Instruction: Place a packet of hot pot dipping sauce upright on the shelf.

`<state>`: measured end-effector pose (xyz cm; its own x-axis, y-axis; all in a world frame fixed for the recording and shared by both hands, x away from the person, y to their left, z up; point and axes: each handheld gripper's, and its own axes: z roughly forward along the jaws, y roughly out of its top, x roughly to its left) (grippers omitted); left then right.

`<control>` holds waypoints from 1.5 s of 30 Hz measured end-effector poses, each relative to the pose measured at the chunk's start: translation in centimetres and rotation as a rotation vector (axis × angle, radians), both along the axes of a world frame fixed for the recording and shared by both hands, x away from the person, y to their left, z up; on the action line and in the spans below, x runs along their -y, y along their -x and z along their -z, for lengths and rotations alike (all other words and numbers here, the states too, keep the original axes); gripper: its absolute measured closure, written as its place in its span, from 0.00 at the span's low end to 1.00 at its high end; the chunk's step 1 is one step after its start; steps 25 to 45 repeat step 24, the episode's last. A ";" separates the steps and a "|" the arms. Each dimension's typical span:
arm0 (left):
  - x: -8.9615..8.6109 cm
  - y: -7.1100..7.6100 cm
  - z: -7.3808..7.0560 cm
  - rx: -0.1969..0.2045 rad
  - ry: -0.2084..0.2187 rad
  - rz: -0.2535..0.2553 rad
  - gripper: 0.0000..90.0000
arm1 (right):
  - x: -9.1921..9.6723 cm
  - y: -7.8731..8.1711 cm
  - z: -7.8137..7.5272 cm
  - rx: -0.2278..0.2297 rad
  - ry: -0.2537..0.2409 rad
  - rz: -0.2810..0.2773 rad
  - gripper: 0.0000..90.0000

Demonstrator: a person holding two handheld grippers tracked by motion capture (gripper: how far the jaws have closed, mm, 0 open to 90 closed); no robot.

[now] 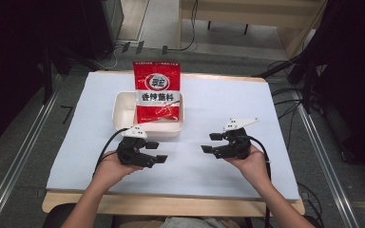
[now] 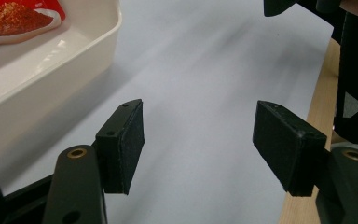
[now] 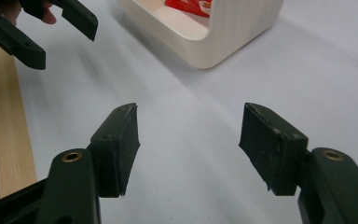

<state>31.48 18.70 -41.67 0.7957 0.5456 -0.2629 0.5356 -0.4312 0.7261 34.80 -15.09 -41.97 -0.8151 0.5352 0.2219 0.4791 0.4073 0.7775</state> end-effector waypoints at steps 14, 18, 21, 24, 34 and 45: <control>0.3 -0.2 0.2 0.000 -0.010 -0.002 0.38 | 0.0 -0.4 0.9 -0.016 0.021 0.032 0.42; 0.3 -0.2 0.3 0.003 -0.015 -0.003 0.38 | 0.0 -0.4 0.9 -0.019 0.020 0.029 0.42; 0.2 -0.2 0.3 0.003 -0.018 -0.004 0.38 | 0.0 -0.5 1.0 -0.024 0.021 0.030 0.42; 0.2 -0.2 0.3 0.003 -0.006 -0.002 0.38 | 0.1 -0.5 1.0 -0.027 0.019 0.030 0.42; 0.2 -0.2 0.3 0.003 -0.006 -0.002 0.38 | 0.1 -0.5 1.0 -0.027 0.019 0.030 0.42; 0.2 -0.2 0.3 0.003 -0.006 -0.002 0.38 | 0.1 -0.5 1.0 -0.027 0.019 0.030 0.42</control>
